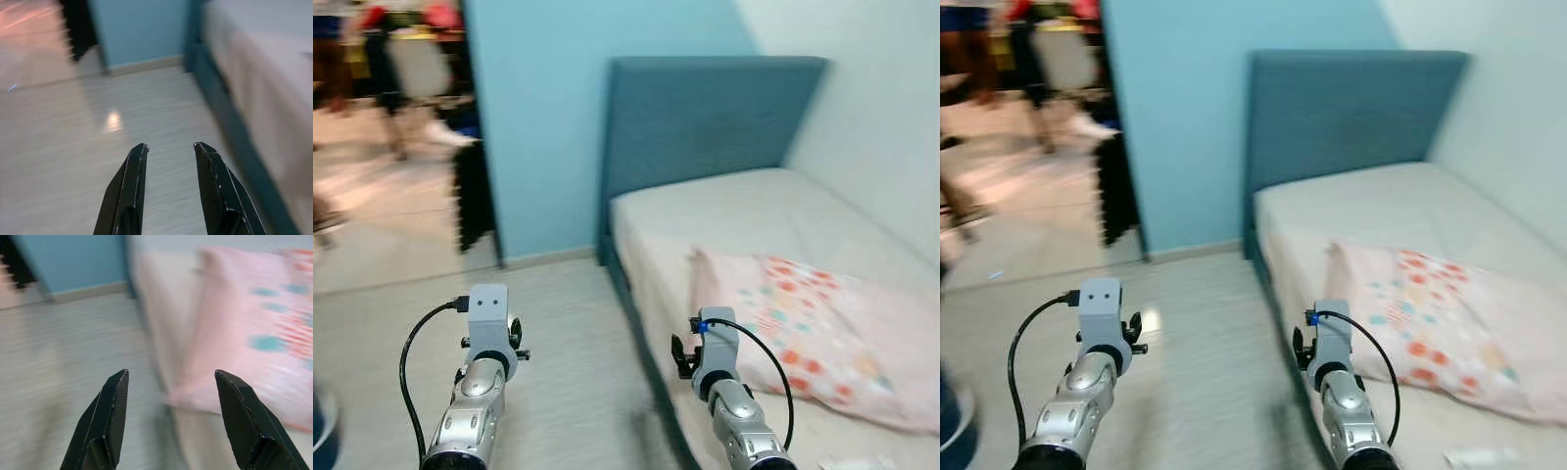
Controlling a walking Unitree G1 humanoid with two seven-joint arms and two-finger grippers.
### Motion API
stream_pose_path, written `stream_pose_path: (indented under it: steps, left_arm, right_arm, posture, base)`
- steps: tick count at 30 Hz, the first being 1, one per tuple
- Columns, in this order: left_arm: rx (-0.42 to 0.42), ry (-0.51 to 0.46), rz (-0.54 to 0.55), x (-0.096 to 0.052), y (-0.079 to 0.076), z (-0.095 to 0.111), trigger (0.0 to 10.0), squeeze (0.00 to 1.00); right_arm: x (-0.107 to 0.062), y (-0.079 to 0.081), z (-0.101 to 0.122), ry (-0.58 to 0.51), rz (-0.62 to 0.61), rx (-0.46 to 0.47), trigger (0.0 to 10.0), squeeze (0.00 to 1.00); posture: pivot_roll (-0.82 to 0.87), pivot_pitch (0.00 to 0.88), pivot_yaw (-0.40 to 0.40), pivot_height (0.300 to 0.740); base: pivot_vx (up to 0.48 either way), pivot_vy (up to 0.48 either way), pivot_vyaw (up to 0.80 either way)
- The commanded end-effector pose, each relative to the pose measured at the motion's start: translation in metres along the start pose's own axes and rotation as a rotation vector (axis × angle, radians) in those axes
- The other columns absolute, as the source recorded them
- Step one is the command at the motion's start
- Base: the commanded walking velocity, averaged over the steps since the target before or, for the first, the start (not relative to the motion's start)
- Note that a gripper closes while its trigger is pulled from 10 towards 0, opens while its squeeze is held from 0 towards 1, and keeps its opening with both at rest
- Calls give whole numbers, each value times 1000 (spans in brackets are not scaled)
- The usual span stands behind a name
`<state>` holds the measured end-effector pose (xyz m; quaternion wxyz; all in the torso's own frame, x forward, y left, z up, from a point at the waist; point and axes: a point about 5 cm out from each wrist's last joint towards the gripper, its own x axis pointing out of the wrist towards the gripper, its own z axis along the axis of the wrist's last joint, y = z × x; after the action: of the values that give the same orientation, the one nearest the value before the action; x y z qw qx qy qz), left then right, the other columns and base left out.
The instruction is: Clean up the room
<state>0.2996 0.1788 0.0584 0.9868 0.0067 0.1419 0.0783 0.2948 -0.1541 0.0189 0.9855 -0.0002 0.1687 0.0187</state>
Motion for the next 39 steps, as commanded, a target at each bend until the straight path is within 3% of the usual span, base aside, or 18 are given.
stream_pose_path:
  steps: [1, 14, 34, 39]
  left_arm:
    - [14, 15, 6, 1, 2, -4, 10000, 0]
    - [37, 14, -27, 3, -5, -9, 10000, 0]
    - [45, 6, 6, -1, 8, -14, 10000, 0]
    - [44, -12, -9, 0, 7, -14, 10000, 0]
  right_arm:
    - [2, -2, 0, 14, -9, -3, 10000, 0]
    - [-2, -20, -4, 32, -54, 7, 10000, 0]
    - [-2, -13, -4, 33, -74, 7, 10000, 0]
    - [-5, -14, 4, -69, -87, -9, 10000, 0]
  posture:
    - [37, 0, -85, 740]
    - [16, 0, -98, 740]
    - [11, 0, -80, 740]
    - [16, 0, -76, 740]
  base:
    - [0, 0, -800]
    - [0, 0, -800]
    - [0, 0, -800]
    - [0, 0, -800]
